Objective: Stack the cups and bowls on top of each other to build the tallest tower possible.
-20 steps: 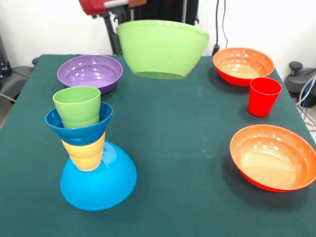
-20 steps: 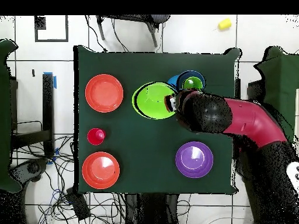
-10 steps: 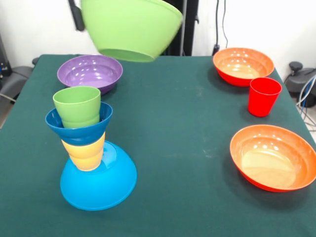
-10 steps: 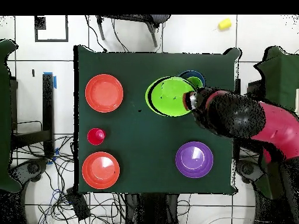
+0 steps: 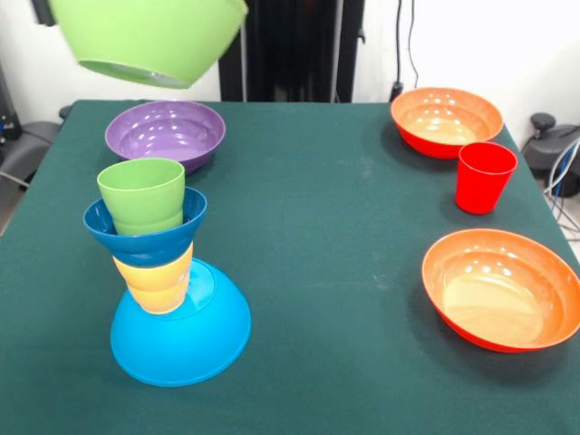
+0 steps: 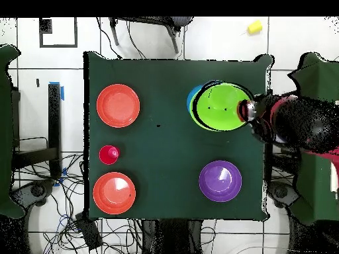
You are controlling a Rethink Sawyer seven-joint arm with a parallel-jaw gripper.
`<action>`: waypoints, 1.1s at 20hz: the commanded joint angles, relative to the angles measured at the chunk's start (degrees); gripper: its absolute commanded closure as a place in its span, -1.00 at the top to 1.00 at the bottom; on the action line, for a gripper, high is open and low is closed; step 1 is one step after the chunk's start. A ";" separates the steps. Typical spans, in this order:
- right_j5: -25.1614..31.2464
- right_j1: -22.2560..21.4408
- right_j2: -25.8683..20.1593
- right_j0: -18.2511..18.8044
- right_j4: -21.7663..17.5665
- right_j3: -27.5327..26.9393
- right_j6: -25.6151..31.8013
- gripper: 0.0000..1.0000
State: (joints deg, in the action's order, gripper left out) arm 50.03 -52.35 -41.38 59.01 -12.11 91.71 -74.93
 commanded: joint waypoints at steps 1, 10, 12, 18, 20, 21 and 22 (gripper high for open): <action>11.33 6.96 -0.64 -1.77 -4.18 -12.08 11.34 -1.00; 24.65 11.93 0.38 -4.93 -8.90 -21.61 14.88 -1.00; 34.06 12.21 -0.42 -5.32 -8.83 -23.37 17.08 -1.00; 46.41 12.78 -1.57 -5.54 -11.41 -25.87 19.92 -1.00; 46.05 13.51 -1.90 -5.67 -11.88 -25.40 19.19 -1.00; 45.90 13.80 -2.06 -5.70 -12.12 -25.07 18.79 -1.00; 46.27 13.92 -2.25 -5.70 -12.33 -24.95 18.41 -1.00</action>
State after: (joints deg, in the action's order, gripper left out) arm 90.15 -41.59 -41.92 56.03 -19.64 69.22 -74.82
